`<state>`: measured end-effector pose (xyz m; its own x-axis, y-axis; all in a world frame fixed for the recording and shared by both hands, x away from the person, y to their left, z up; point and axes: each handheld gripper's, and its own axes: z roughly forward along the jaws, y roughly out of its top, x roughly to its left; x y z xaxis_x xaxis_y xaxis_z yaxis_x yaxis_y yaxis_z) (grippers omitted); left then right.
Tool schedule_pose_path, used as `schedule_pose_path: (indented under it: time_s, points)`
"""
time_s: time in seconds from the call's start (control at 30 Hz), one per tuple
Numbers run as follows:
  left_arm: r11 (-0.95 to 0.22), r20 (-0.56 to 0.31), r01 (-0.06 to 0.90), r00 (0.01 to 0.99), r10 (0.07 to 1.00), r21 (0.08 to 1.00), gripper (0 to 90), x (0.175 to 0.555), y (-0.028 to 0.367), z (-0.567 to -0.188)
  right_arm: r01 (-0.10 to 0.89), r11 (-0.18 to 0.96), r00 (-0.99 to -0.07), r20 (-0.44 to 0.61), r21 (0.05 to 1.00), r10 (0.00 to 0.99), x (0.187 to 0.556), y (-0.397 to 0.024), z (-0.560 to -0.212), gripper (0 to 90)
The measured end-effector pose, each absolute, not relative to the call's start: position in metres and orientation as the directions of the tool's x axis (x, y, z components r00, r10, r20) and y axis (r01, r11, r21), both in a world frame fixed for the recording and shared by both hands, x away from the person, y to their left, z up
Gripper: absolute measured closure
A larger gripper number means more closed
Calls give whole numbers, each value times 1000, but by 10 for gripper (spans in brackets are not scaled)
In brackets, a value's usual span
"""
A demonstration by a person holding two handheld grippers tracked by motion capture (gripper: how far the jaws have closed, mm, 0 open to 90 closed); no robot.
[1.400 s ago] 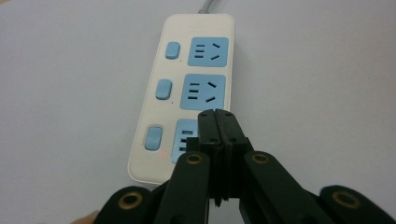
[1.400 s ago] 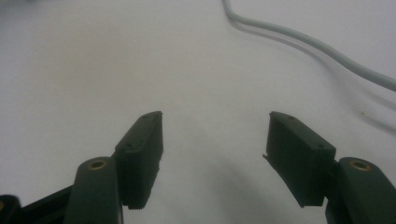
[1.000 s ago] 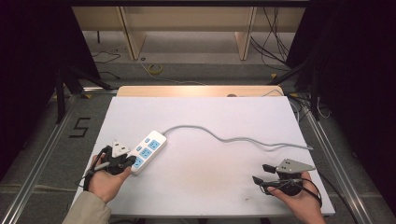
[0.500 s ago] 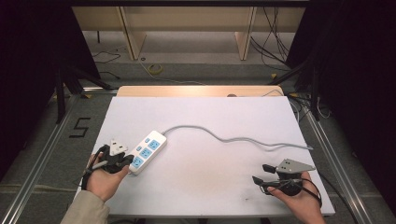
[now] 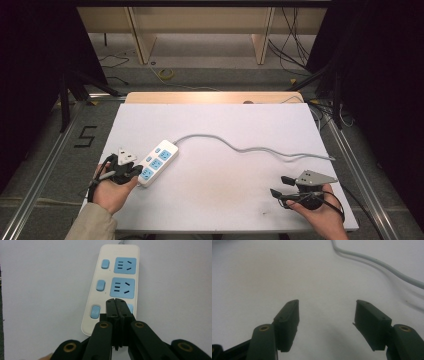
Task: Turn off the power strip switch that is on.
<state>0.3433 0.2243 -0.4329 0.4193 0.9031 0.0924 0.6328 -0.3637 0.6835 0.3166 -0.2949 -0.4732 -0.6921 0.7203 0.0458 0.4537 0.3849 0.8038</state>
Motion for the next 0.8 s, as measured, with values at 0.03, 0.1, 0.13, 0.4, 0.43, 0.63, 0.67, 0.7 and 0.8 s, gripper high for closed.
schedule_pose_path:
  time_s: [0.03, 0.1, 0.13, 0.4, 0.43, 0.63, 0.67, 0.7, 0.8]
  points:
    - [-363, 92, 633, 419, 903, 683, 900, 343, 224, -433, 454, 384, -693, 47, 804, 720, 317, -295, -473, 374]
    - [-363, 92, 634, 419, 903, 683, 900, 344, 225, -433, 454, 384, -693, 48, 804, 719, 317, -295, -473, 374]
    - [-363, 91, 635, 419, 903, 682, 900, 344, 225, -433, 455, 384, -693, 49, 804, 719, 317, -295, -474, 375]
    - [-365, 93, 636, 419, 903, 680, 900, 344, 225, -432, 453, 383, -693, 47, 805, 720, 316, -295, -473, 374]
    - [-365, 92, 638, 419, 903, 678, 900, 344, 225, -432, 452, 384, -693, 47, 805, 719, 317, -295, -473, 374]
    - [-363, 91, 640, 417, 904, 677, 900, 345, 226, -432, 453, 385, -693, 46, 804, 720, 317, -295, -473, 374]
    - [-363, 91, 641, 417, 904, 676, 900, 345, 226, -432, 452, 384, -693, 46, 805, 720, 317, -295, -473, 374]
    - [-365, 91, 642, 418, 904, 675, 900, 345, 226, -432, 453, 385, -693, 46, 804, 719, 317, -295, -473, 374]
    - [-364, 91, 641, 418, 904, 676, 900, 346, 226, -431, 452, 385, -693, 46, 805, 719, 317, -295, -473, 374]
